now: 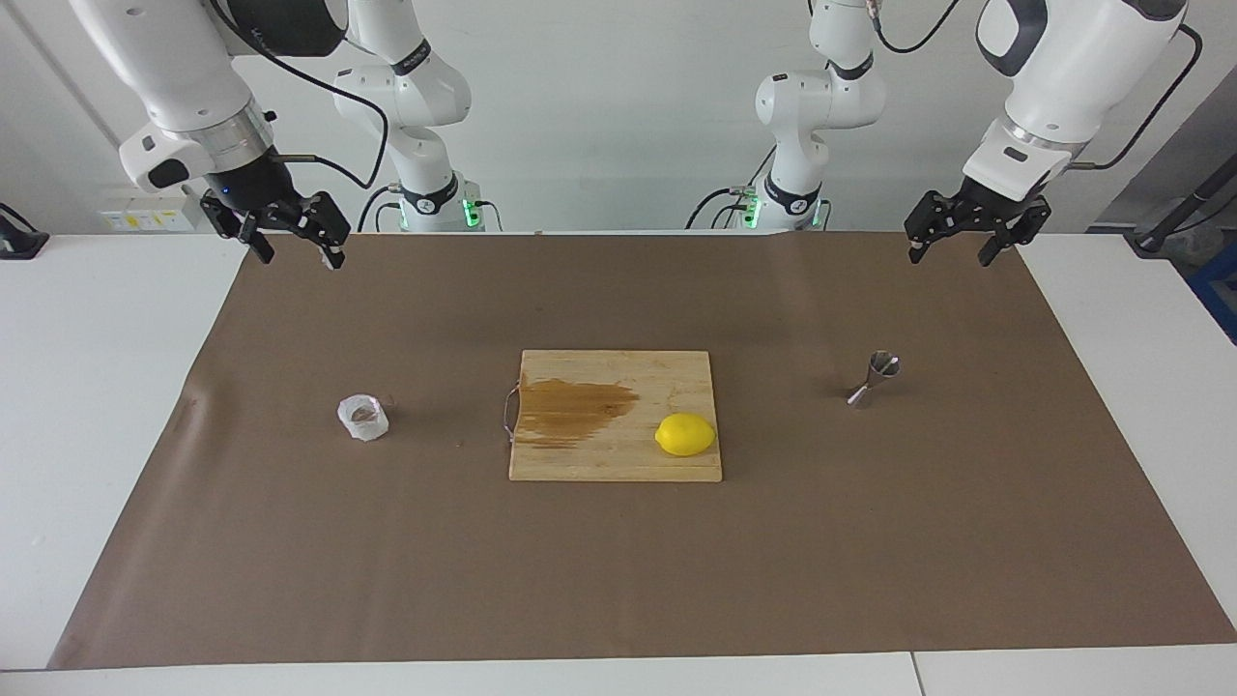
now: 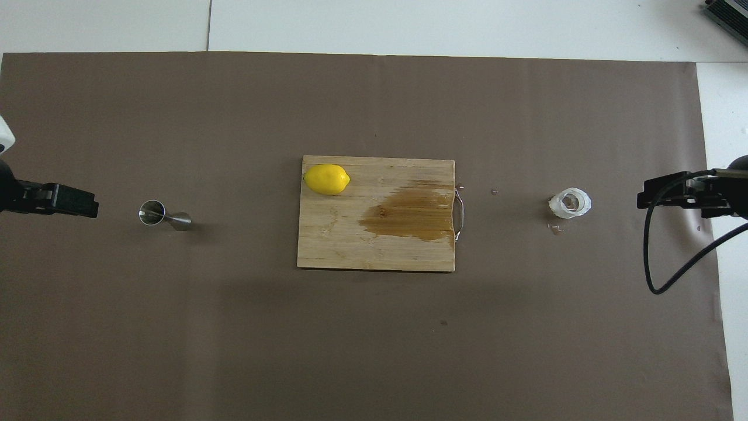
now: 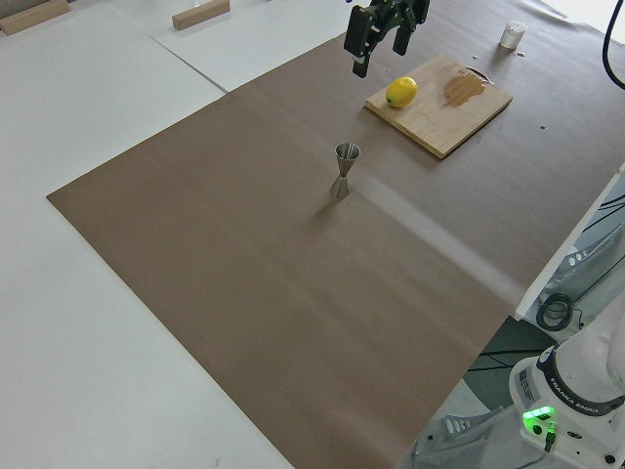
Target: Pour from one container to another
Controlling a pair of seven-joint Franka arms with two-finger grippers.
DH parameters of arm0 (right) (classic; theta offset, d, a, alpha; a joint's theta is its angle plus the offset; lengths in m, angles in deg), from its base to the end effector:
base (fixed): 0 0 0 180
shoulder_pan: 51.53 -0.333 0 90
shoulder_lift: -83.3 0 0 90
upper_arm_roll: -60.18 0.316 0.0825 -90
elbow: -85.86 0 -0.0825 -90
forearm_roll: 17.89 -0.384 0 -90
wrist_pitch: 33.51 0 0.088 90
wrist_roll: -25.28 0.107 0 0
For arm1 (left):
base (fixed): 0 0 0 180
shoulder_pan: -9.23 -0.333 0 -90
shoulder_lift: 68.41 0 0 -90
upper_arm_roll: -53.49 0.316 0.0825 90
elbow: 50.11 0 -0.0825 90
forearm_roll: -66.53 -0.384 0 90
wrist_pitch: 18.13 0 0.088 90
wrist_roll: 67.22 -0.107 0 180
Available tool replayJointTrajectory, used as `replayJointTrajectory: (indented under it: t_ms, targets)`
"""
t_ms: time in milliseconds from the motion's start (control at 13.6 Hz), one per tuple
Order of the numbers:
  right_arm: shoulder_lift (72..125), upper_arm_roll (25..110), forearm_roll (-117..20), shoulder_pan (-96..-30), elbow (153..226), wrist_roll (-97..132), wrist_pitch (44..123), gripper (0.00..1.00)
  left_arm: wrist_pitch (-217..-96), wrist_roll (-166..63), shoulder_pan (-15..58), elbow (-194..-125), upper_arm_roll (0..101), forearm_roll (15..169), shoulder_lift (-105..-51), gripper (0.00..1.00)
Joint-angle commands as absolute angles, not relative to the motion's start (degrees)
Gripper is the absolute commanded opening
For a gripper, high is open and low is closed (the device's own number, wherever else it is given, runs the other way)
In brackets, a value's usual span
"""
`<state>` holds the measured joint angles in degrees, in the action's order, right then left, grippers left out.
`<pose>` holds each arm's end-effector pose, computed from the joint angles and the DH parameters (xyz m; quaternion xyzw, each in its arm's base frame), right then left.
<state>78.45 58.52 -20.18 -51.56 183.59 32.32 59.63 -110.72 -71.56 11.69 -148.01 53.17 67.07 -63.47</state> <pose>0.5315 -0.0117 0.6114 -0.9968 0.0766 -0.0012 0.0213 0.5294 -0.0268 0.6099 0.9981 -0.0619 -0.0032 0.0045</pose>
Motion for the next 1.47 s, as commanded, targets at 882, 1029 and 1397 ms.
replayJointTrajectory:
  t_ms: [882, 1029, 1397]
  targets:
    - [77.15, 58.68, -21.41, -51.09, 184.91, 31.52, 59.92, 1.0, -111.03, -70.74, 11.52, -148.64, 53.41, 67.5, -63.05, 1.0]
    - [77.15, 58.68, -21.41, -51.09, 184.91, 31.61, 59.91, 1.0, -111.81, -70.39, 11.26, -148.46, 53.41, 67.5, -63.05, 1.0]
    - [77.15, 58.68, -21.41, -51.09, 184.91, 31.52, 59.91, 1.0, -111.55, -70.83, 12.13, -148.46, 53.32, 67.41, -63.14, 1.0]
